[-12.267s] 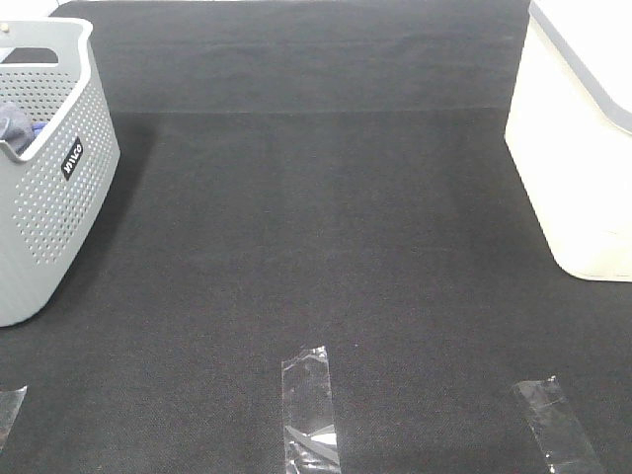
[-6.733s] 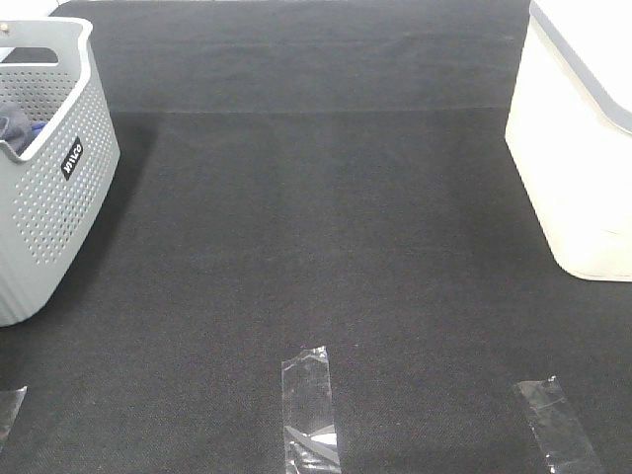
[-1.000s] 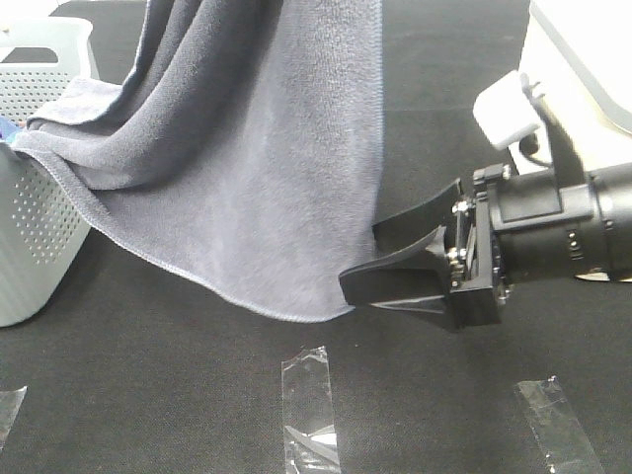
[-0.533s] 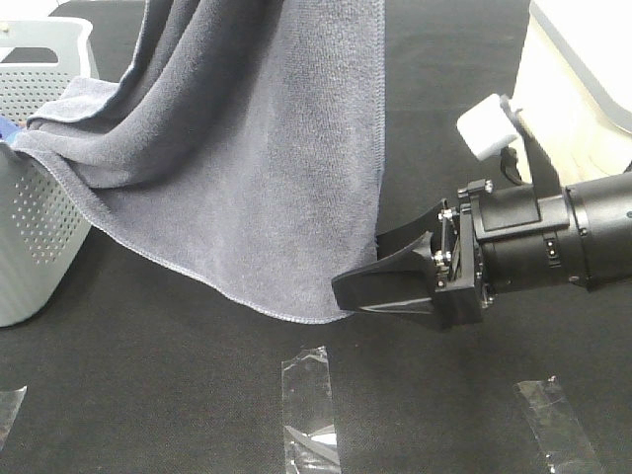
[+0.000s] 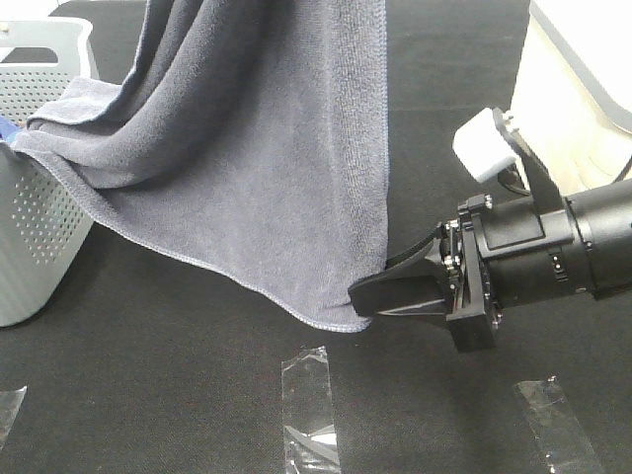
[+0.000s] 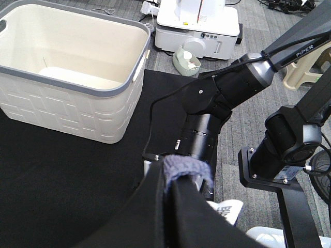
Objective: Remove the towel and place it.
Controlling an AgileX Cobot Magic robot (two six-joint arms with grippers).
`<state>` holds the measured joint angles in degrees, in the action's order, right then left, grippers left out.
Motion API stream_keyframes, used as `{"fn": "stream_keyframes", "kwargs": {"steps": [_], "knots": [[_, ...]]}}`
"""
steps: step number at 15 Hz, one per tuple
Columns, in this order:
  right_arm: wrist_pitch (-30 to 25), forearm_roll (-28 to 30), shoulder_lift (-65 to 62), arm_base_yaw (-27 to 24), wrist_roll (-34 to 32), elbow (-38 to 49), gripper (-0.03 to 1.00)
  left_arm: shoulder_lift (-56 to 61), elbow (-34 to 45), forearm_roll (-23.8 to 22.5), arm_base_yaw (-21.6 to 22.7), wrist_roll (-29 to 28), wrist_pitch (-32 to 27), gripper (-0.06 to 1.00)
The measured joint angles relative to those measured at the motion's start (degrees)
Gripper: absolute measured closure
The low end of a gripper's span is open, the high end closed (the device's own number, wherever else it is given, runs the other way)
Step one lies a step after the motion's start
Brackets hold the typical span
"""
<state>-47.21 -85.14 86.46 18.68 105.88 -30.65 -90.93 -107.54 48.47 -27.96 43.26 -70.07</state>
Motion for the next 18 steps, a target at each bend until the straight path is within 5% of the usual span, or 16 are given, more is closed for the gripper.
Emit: {"fn": "stream_keyframes", "kwargs": {"steps": [2, 5, 7, 14, 18], "knots": [[0.34, 0.0, 0.0, 0.0, -2.29, 0.0, 0.79, 0.0, 0.0, -0.06, 0.0, 0.0, 0.0, 0.94], [2.18, 0.06, 0.0, 0.0, -5.79, 0.0, 0.55, 0.0, 0.0, -0.06, 0.0, 0.0, 0.0, 0.94], [2.12, 0.63, 0.0, 0.0, -5.79, 0.0, 0.5, 0.0, 0.0, -0.06, 0.0, 0.0, 0.0, 0.94], [1.95, 4.24, -4.07, 0.0, -5.73, 0.0, 0.65, 0.0, 0.0, -0.92, 0.0, -0.06, 0.0, 0.94], [4.07, 4.24, -3.72, 0.0, -5.73, 0.0, 0.64, 0.0, 0.0, -0.92, 0.0, -0.23, 0.0, 0.94]]}}
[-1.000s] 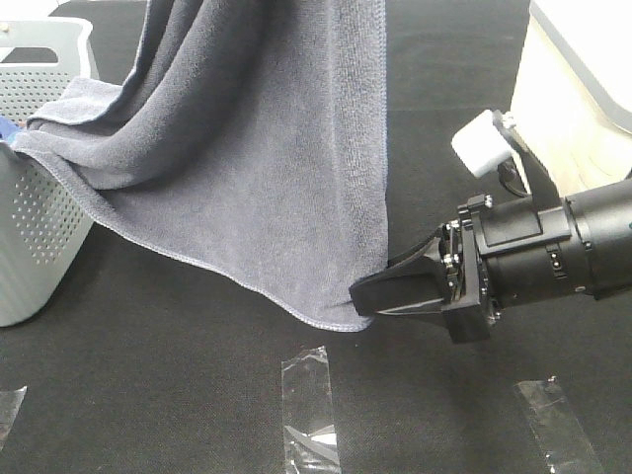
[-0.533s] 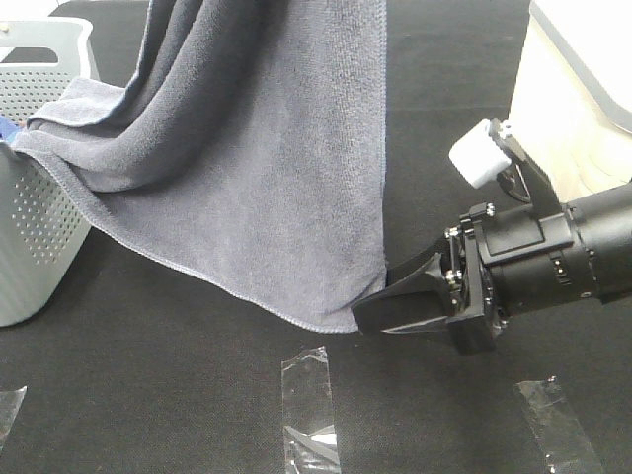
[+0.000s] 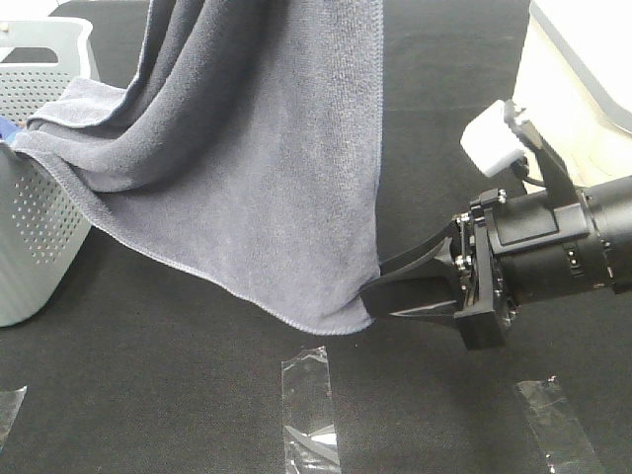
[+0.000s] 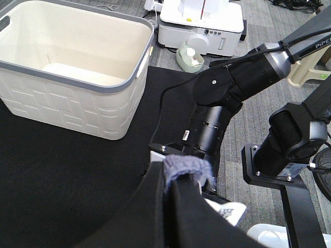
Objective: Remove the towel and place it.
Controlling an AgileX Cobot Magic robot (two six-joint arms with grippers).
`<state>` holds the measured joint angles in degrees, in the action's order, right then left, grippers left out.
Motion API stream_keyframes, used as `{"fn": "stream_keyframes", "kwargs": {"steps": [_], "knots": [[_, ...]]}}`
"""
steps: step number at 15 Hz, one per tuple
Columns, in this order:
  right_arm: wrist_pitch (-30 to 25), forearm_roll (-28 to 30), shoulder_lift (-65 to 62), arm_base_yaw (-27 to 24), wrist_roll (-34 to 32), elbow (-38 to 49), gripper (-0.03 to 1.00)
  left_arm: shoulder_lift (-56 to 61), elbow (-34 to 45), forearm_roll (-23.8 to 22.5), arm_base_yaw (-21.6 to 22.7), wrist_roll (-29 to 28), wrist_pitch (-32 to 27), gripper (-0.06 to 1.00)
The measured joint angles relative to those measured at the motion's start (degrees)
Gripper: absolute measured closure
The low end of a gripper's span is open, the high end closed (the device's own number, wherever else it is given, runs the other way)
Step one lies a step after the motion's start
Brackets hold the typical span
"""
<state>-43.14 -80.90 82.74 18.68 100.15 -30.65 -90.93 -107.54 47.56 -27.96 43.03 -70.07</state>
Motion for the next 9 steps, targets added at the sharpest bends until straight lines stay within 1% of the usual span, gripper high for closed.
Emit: {"fn": "stream_keyframes", "kwargs": {"steps": [3, 5, 6, 9], "knots": [[0.97, -0.29, 2.58, 0.0, 0.0, 0.0, 0.61, 0.0, 0.0, 0.0, 0.0, 0.0, 0.0, 0.94], [0.97, -1.49, 3.21, 0.0, 0.06, 0.0, 0.63, 0.0, 0.0, 0.0, 0.0, 0.0, 0.0, 0.94], [0.69, -2.06, 3.21, 0.0, 0.23, 0.0, 0.67, 0.0, 0.0, 0.0, 0.0, 0.0, 0.0, 0.94], [0.06, -2.23, 3.21, 0.0, 1.09, 0.0, 0.94, 0.0, 0.0, -0.34, 0.0, 0.0, 0.0, 0.94]]}}
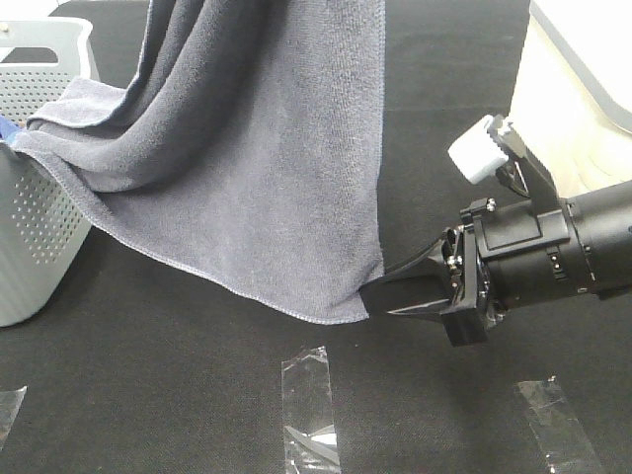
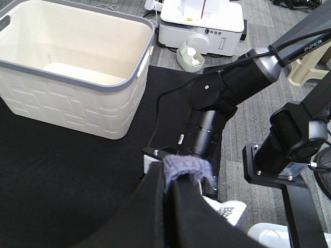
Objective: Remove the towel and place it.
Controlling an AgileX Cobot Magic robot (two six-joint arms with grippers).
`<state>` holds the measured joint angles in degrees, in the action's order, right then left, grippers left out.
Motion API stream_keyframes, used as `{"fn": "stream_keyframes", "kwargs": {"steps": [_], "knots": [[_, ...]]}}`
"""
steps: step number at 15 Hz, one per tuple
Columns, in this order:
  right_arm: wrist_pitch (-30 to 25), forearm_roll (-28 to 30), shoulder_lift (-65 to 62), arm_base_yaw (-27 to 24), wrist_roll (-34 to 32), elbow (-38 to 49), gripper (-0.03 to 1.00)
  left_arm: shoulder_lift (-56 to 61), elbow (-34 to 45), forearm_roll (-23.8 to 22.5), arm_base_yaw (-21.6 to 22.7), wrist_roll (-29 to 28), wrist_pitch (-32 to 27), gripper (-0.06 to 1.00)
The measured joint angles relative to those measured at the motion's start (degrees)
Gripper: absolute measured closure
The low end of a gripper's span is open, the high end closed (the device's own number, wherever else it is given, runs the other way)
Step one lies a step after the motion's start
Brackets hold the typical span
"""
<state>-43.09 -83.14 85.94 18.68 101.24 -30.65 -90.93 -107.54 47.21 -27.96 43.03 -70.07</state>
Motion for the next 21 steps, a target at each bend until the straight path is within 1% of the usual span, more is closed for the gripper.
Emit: {"fn": "stream_keyframes", "kwargs": {"steps": [1, 4, 6, 8, 10, 11, 13, 14, 15, 17, 18, 19, 20, 21], "knots": [[0.0, 0.17, 0.0, 0.0, -0.23, 0.0, 0.97, 0.0, 0.0, -1.03, 0.0, 0.0, 0.0, 0.94], [0.0, 0.69, -0.52, 0.0, -3.84, 0.0, 0.97, 0.0, 0.0, -5.16, 0.0, -2.41, 0.0, 0.94], [0.57, 1.55, -2.58, 0.0, -10.14, 0.0, 0.97, 0.0, 0.0, -10.43, 0.0, -6.59, 0.0, 0.94], [2.52, 6.42, -5.27, 0.0, -19.6, 0.0, 0.97, 0.0, 0.0, -18.28, 0.0, -13.29, 0.0, 0.94], [3.5, 14.73, -8.02, 0.0, -30.25, -0.8, 0.97, 0.0, 0.06, -25.95, 0.0, -20.63, 0.74, 0.94], [3.38, 19.82, -9.28, 0.0, -37.18, -2.29, 0.97, 0.0, 0.06, -28.93, 0.0, -24.29, 1.03, 0.94], [2.06, 30.54, -10.83, 0.0, -51.62, -6.3, 0.97, -0.17, 0.23, -32.95, 0.0, -31.74, 1.09, 0.94], [0.46, 37.18, -11.34, 0.0, -58.56, -9.11, 0.97, -0.69, 0.4, -33.29, 0.0, -34.84, 1.15, 0.94], [-3.15, 46.47, -11.8, 0.0, -68.18, -13.52, 0.97, -2.52, 0.63, -32.83, 0.0, -37.53, 1.03, 0.94], [-8.19, 59.01, -11.86, 0.0, -79.98, -19.71, 0.97, -6.36, 0.69, -31.4, 0.0, -39.13, 1.26, 0.94], [-10.2, 64.69, -11.86, 0.0, -84.63, -22.92, 0.97, -8.42, 0.86, -30.6, 0.0, -39.48, 3.21, 0.94], [-11.52, 70.47, -11.86, 0.0, -88.69, -25.9, 0.97, -10.71, 0.97, -29.28, 0.0, -39.65, 6.7, 0.94], [-12.66, 75.06, -11.86, 0.0, -92.3, -28.76, 0.97, -12.78, 1.09, -27.33, 0.0, -39.71, 10.49, 0.94], [-13.46, 79.47, -11.8, 0.0, -94.71, -31.97, 0.97, -14.44, 1.09, -24.92, 0.0, -39.65, 15.47, 0.94]]}}
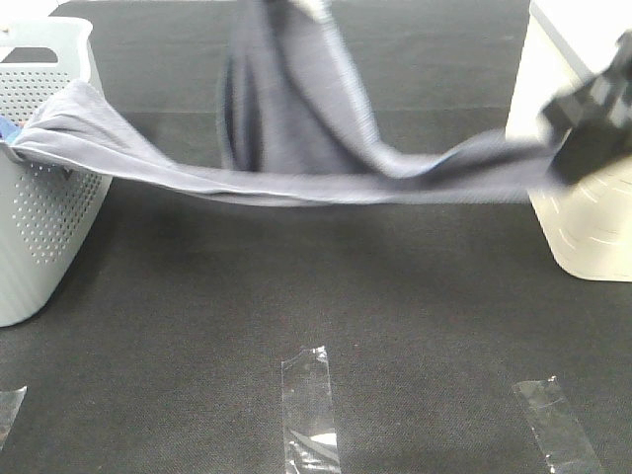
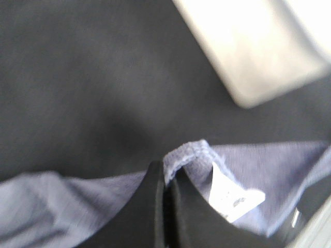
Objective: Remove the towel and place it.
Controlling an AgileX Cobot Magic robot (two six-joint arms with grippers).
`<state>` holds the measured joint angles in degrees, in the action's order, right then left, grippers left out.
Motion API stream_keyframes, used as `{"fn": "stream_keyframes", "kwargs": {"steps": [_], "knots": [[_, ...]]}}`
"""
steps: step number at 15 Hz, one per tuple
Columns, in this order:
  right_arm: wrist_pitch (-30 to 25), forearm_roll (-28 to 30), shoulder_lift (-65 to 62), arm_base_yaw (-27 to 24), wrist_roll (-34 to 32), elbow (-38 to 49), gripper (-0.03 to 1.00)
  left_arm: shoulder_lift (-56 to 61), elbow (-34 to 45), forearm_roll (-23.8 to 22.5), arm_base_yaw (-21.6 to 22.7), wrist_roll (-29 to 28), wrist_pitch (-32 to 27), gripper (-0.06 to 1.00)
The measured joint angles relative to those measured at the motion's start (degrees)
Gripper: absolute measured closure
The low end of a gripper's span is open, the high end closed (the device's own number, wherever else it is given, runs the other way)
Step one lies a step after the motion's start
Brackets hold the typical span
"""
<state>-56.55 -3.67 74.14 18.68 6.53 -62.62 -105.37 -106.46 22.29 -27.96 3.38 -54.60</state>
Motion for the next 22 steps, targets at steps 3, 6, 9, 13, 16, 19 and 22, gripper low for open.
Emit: {"fn": "stream_keyframes", "kwargs": {"steps": [3, 6, 9, 13, 16, 19, 22], "knots": [[-1.03, 11.0, 0.97, 0.0, -6.53, -8.54, 0.97, -4.07, 0.06, 10.71, 0.0, 4.47, 14.5, 0.94], [1.55, 18.05, 5.33, 0.0, -8.19, -18.11, 0.97, -4.7, -0.34, 16.67, 0.0, 13.46, 29.62, 0.94], [10.83, 22.29, 10.77, 0.0, -8.25, -28.82, 0.97, -4.7, -3.9, 15.53, 0.34, 22.35, 43.09, 0.94], [29.79, 28.25, 16.96, 0.0, -8.25, -41.08, 0.97, -4.7, -10.66, 12.15, 5.27, 27.67, 62.85, 0.94], [34.72, 29.05, 17.53, 0.0, -8.71, -45.66, 0.97, -4.58, -14.44, 11.92, 8.48, 27.67, 62.11, 0.94], [33.23, 28.99, 18.05, 0.0, -8.82, -45.72, 0.97, -4.7, -14.95, 8.71, 9.4, 27.85, 47.73, 0.94], [30.88, 28.02, 18.68, 0.0, -8.88, -45.72, 0.97, -4.64, -14.95, 5.44, 9.4, 27.85, 38.04, 0.94]]}}
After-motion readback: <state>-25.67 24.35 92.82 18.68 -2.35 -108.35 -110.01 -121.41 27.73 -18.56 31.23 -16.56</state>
